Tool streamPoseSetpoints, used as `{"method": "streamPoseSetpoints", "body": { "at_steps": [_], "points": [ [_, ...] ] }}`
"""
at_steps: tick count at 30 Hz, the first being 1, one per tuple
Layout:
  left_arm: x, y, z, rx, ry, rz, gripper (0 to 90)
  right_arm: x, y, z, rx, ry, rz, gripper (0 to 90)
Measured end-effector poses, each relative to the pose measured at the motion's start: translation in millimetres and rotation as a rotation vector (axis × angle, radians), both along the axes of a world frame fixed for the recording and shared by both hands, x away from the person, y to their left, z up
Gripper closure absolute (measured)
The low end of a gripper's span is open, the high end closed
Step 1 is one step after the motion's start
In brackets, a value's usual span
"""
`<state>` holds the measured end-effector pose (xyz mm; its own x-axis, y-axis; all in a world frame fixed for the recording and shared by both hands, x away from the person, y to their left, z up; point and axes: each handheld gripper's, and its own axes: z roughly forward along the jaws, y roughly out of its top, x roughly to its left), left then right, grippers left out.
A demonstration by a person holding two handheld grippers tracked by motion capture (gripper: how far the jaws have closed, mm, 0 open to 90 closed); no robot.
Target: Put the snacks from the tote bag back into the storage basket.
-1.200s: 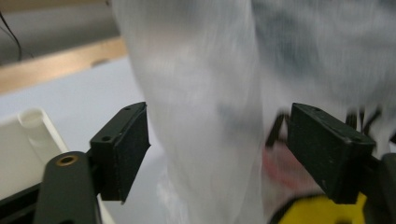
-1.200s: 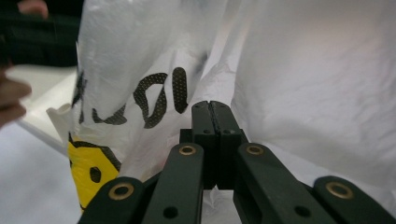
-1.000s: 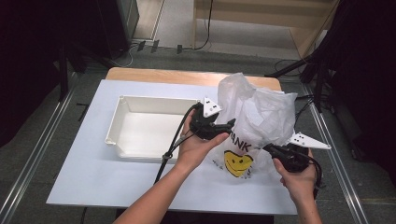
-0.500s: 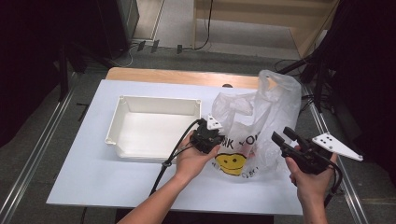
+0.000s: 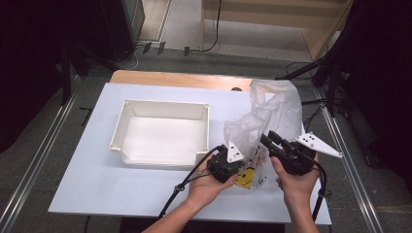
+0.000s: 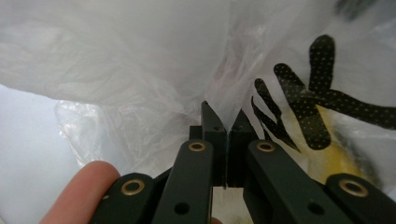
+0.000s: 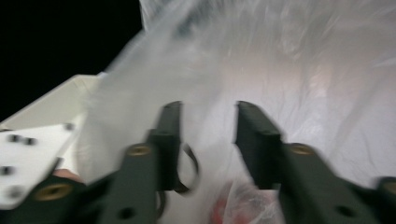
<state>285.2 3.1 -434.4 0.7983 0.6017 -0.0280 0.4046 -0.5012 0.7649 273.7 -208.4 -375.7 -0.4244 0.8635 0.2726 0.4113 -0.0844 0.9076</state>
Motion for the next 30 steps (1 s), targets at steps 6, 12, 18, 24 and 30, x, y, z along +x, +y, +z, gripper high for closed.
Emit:
{"method": "streamPoseSetpoints", "body": {
  "at_steps": [6,12,18,24,30],
  "points": [
    [0.7,13.8,-12.9,-0.017,0.036,0.057,90.0,9.0,-18.7,-20.2,-0.006,0.093,-0.080,90.0],
    [-5.3,6.3,-10.9,-0.017,0.001,0.058,90.0,-9.1,-15.4,3.8,0.076,0.000,-0.003,46.4],
    [-12.6,-1.6,-9.9,-0.028,-0.017,0.044,90.0,-26.2,11.5,33.4,0.080,-0.075,0.053,23.5],
    [-16.0,-1.6,-12.4,-0.001,-0.026,0.052,90.0,-13.8,9.3,14.8,0.085,0.012,-0.029,70.7],
    [-13.1,7.2,-24.8,0.016,0.027,0.105,90.0,-0.1,-14.1,-17.7,0.001,0.083,-0.144,86.4]
  ]
}}
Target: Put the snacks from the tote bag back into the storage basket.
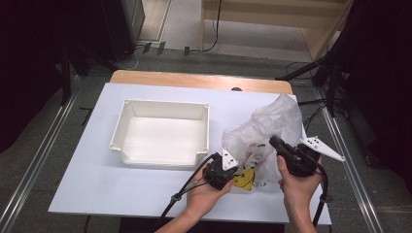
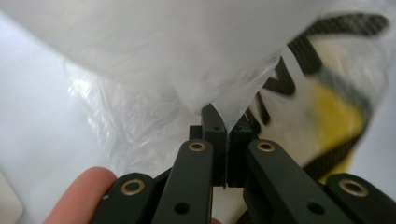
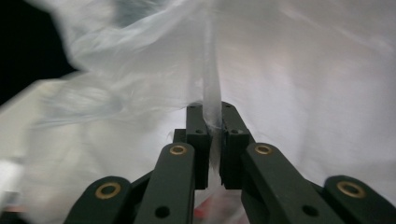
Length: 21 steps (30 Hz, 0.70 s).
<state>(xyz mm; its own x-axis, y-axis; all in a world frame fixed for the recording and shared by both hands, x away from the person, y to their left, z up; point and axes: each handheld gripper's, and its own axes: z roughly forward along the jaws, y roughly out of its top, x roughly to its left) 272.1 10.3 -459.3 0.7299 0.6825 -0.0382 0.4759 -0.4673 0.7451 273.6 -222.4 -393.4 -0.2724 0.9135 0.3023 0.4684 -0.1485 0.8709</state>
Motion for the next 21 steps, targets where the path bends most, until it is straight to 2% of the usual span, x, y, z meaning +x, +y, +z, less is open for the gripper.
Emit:
{"method": "streamPoseSetpoints", "body": {
  "at_steps": [3,4,6,10,11,14,16,19,21],
  "points": [
    [0.3,1.8,-5.4,0.012,0.017,0.008,90.0,6.1,-9.8,-19.1,-0.040,0.075,-0.035,86.7],
    [0.8,2.9,-9.8,0.030,0.032,0.018,90.0,9.0,-13.8,-27.2,-0.052,0.111,-0.044,86.7],
    [1.7,4.0,-12.5,0.042,0.040,0.032,90.0,13.2,-19.1,-37.6,-0.057,0.160,-0.049,86.6],
    [3.0,5.7,-11.9,0.070,0.044,0.043,90.0,20.7,-23.9,-55.0,-0.117,0.221,-0.062,86.4],
    [3.3,6.6,-12.4,0.070,0.046,0.048,90.0,22.4,-24.8,-59.6,-0.121,0.240,-0.065,86.6],
    [2.8,13.0,-13.3,0.058,0.049,0.074,90.0,26.9,-29.2,-72.9,-0.171,0.296,-0.086,87.7],
    [2.2,18.1,-13.6,0.048,0.051,0.086,90.0,30.0,-35.1,-83.1,-0.159,0.342,-0.084,87.6],
    [-0.5,22.1,-13.5,0.045,0.045,0.106,90.0,31.4,-39.9,-88.9,-0.132,0.355,-0.073,87.8],
    [-2.9,23.6,-13.6,0.034,0.029,0.102,88.8,31.9,-39.2,-87.7,-0.146,0.356,-0.074,87.0]
  ]
}}
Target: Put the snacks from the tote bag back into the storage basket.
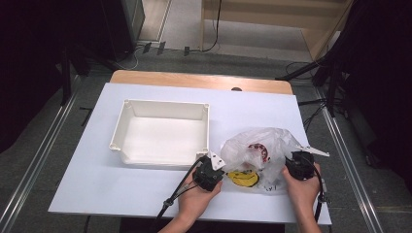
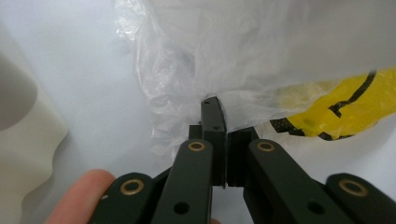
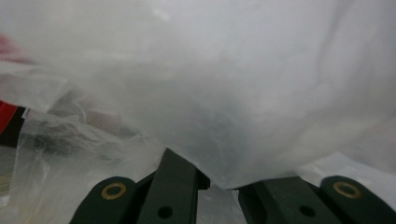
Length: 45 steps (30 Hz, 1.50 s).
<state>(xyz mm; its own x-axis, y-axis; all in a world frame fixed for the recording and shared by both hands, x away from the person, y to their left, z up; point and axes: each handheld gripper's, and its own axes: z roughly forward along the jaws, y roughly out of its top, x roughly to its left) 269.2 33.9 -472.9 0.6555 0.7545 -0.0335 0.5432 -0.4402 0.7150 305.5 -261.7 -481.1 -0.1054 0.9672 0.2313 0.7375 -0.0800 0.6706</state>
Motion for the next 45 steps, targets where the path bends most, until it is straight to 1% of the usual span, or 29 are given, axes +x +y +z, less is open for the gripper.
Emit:
{"method": "streamPoseSetpoints", "body": {
  "at_steps": [1,2,4,5,6,7,9,10,11,12,13,14,17,18,21,24,26,28,29,33,35,36,38,39,40,41,42,43,45],
  "points": [
    [-1.8,0.3,0.2,-0.002,-0.013,-0.003,84.1,-0.1,0.5,-0.1,-0.007,-0.005,-0.003,85.5],
    [-3.4,1.0,0.3,-0.015,-0.028,-0.013,79.4,-0.4,0.6,0.3,-0.006,-0.014,-0.001,83.3],
    [-6.4,3.0,0.5,-0.063,-0.049,-0.048,68.6,-1.9,-0.2,2.7,0.008,-0.050,0.013,75.5],
    [-6.9,4.0,0.5,-0.069,-0.053,-0.056,64.9,-3.1,-1.6,5.1,0.016,-0.078,0.020,69.6],
    [-7.1,5.2,0.2,-0.078,-0.052,-0.054,63.9,-4.1,-2.3,6.8,0.023,-0.093,0.017,65.4],
    [-6.0,6.5,0.0,-0.088,-0.038,-0.062,66.2,-6.2,-3.4,9.7,0.044,-0.115,0.024,59.3],
    [-3.2,8.4,-0.5,-0.098,-0.010,-0.065,79.4,-10.0,-4.6,13.0,0.065,-0.144,0.050,50.3],
    [-1.6,9.3,-1.0,-0.106,0.007,-0.059,84.5,-12.8,-4.5,14.8,0.065,-0.156,0.065,47.7],
    [-0.8,9.8,-1.2,-0.111,0.013,-0.058,89.9,-17.2,-3.9,17.4,0.057,-0.171,0.084,43.5],
    [-0.8,9.8,-1.2,-0.111,0.013,-0.058,90.0,-17.2,-3.9,17.4,0.057,-0.171,0.084,43.5],
    [-0.1,9.8,-1.7,-0.112,0.014,-0.052,90.0,-25.3,-2.4,23.0,0.039,-0.195,0.091,37.4],
    [-0.4,9.4,-1.7,-0.108,0.010,-0.047,90.0,-29.0,-2.6,26.1,0.031,-0.213,0.090,34.9],
    [-3.3,6.9,-2.2,-0.083,-0.019,-0.042,90.0,-40.6,-2.6,35.9,0.015,-0.244,0.081,26.7],
    [-4.3,6.0,-2.6,-0.082,-0.026,-0.043,90.0,-44.7,-3.3,39.3,0.006,-0.255,0.085,24.6],
    [-5.4,6.3,-2.7,-0.078,-0.032,-0.045,90.0,-56.5,-5.9,49.7,0.015,-0.281,0.084,19.1],
    [-5.3,6.9,-2.6,-0.081,-0.031,-0.042,90.0,-66.6,-7.2,64.3,0.017,-0.335,0.092,16.5],
    [-5.2,7.0,-2.6,-0.083,-0.031,-0.042,90.0,-71.6,-6.3,76.4,0.011,-0.377,0.095,15.8],
    [-4.9,7.0,-2.7,-0.088,-0.032,-0.041,90.0,-74.6,-4.6,89.1,0.009,-0.409,0.093,15.2],
    [-4.8,7.3,-2.7,-0.088,-0.030,-0.042,90.0,-75.4,-4.2,95.2,0.001,-0.427,0.089,15.1],
    [-4.4,8.2,-2.8,-0.107,-0.030,-0.039,90.0,-76.4,-3.8,117.8,0.005,-0.491,0.074,15.0],
    [-4.4,8.7,-2.7,-0.109,-0.028,-0.039,90.0,-74.2,-2.9,126.7,0.004,-0.507,0.072,15.0],
    [-4.5,8.9,-2.6,-0.109,-0.028,-0.039,90.0,-71.3,-1.8,131.0,-0.001,-0.507,0.064,15.0],
    [-4.6,9.2,-2.5,-0.111,-0.027,-0.039,90.0,-65.7,-0.7,135.0,-0.011,-0.504,0.061,15.0],
    [-4.6,9.3,-2.5,-0.111,-0.027,-0.039,90.0,-61.8,0.3,136.1,-0.016,-0.495,0.066,15.1],
    [-4.6,9.3,-2.5,-0.111,-0.027,-0.039,90.0,-61.8,0.3,136.1,-0.016,-0.495,0.066,15.1],
    [-4.4,9.1,-2.6,-0.109,-0.027,-0.038,90.0,-49.8,3.4,133.9,-0.032,-0.453,0.074,20.6],
    [-4.4,9.1,-2.6,-0.107,-0.028,-0.038,90.0,-44.1,4.6,131.1,-0.033,-0.431,0.084,27.3],
    [-4.4,9.0,-2.6,-0.106,-0.027,-0.037,90.0,-38.9,6.1,127.4,-0.027,-0.416,0.102,36.7],
    [-4.3,8.9,-2.6,-0.106,-0.026,-0.037,90.0,-29.6,9.2,118.5,-0.032,-0.406,0.109,56.9]
  ]
}}
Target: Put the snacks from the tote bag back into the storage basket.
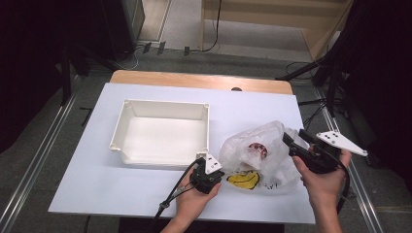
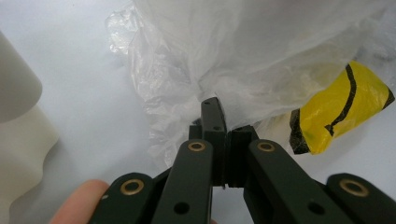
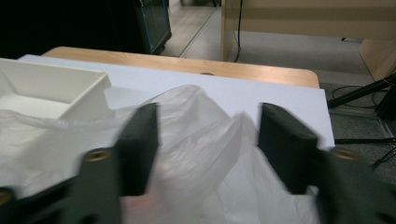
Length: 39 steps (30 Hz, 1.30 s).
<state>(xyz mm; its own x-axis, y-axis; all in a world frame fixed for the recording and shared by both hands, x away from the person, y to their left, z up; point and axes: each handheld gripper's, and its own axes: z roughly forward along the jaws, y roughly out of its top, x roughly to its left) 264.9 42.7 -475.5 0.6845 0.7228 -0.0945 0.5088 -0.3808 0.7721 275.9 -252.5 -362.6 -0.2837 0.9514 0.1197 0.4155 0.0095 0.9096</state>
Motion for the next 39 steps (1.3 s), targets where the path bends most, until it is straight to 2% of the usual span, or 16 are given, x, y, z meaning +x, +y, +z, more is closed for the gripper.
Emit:
{"method": "streamPoseSetpoints", "body": {
  "at_steps": [3,6,8,9,10,13,15,18,21,24,27,29,31,34,37,39],
  "points": [
    [0.1,-0.4,-0.2,0.002,-0.001,0.000,90.0,19.1,-1.0,-16.5,0.005,0.032,-0.008,77.1],
    [0.2,-0.1,-0.2,0.012,0.001,-0.001,90.0,45.0,-7.8,-41.5,0.014,0.108,-0.037,85.9],
    [0.3,0.0,-0.3,0.014,0.005,0.001,90.0,51.5,-10.0,-49.2,0.015,0.133,-0.045,87.4],
    [0.9,0.3,-0.5,0.019,0.013,0.007,90.0,68.6,-14.5,-72.0,0.024,0.221,-0.067,89.4],
    [1.2,0.1,-0.8,0.015,0.016,0.010,90.0,75.1,-16.0,-82.0,0.018,0.260,-0.073,89.7],
    [2.0,-0.5,-1.1,0.025,0.022,0.013,90.0,87.2,-20.2,-105.6,-0.021,0.341,-0.105,90.0],
    [1.5,-0.8,-1.0,0.032,0.017,0.010,90.0,89.5,-23.8,-116.9,-0.023,0.361,-0.125,90.0],
    [0.2,-1.4,-0.9,0.027,0.001,0.004,90.0,87.0,-28.2,-120.4,0.017,0.357,-0.117,88.7],
    [-3.4,1.3,1.4,-0.022,-0.021,-0.036,73.2,79.6,-29.8,-113.5,0.074,0.328,-0.056,76.9],
    [-9.1,7.4,6.4,-0.078,-0.064,-0.063,59.0,69.4,-27.4,-105.0,0.094,0.273,-0.005,75.4],
    [-13.0,12.2,11.8,-0.116,-0.090,-0.054,47.3,64.6,-25.7,-102.5,0.101,0.252,0.010,75.1],
    [-19.2,15.6,23.0,-0.162,-0.120,-0.054,40.2,58.7,-24.0,-102.9,0.115,0.233,0.018,75.1],
    [-20.7,15.8,26.4,-0.169,-0.132,-0.054,31.4,57.1,-23.3,-103.7,0.112,0.227,0.021,75.4],
    [-25.4,14.0,47.1,-0.195,-0.165,-0.064,22.0,54.9,-22.2,-104.8,0.098,0.211,0.020,77.6],
    [-25.7,10.6,64.5,-0.237,-0.184,-0.075,17.5,53.0,-23.9,-104.7,0.108,0.201,0.009,80.4],
    [-23.0,4.4,76.5,-0.243,-0.196,-0.083,15.5,52.6,-24.4,-106.3,0.102,0.194,0.010,82.5]
  ]
}}
